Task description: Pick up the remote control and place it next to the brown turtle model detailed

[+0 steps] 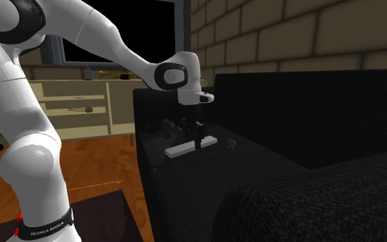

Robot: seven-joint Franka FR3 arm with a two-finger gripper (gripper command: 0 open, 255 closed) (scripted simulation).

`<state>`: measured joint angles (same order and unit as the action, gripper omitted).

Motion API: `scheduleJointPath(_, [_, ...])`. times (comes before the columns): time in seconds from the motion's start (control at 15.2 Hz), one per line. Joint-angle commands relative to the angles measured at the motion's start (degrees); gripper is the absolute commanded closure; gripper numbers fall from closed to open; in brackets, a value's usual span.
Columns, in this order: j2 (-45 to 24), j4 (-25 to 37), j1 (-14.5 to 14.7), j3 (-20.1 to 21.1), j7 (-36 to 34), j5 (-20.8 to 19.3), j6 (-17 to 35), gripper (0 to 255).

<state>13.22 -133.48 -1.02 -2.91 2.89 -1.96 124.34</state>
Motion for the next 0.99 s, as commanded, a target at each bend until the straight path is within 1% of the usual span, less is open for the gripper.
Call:
scheduleJointPath(0.0, [0.6,0.9,0.1,0.1,-0.1,0.0,-1.5,255])
scheduleJointPath(0.33, [1.8,3.7,0.1,0.1,0.0,0.0,-5.5,255])
scheduleJointPath(0.59, [0.4,5.2,2.4,3.8,-5.7,0.6,-5.7,255])
scheduleJointPath(0.92, [-2.7,8.5,5.2,8.2,-12.7,0.9,-6.1,255])
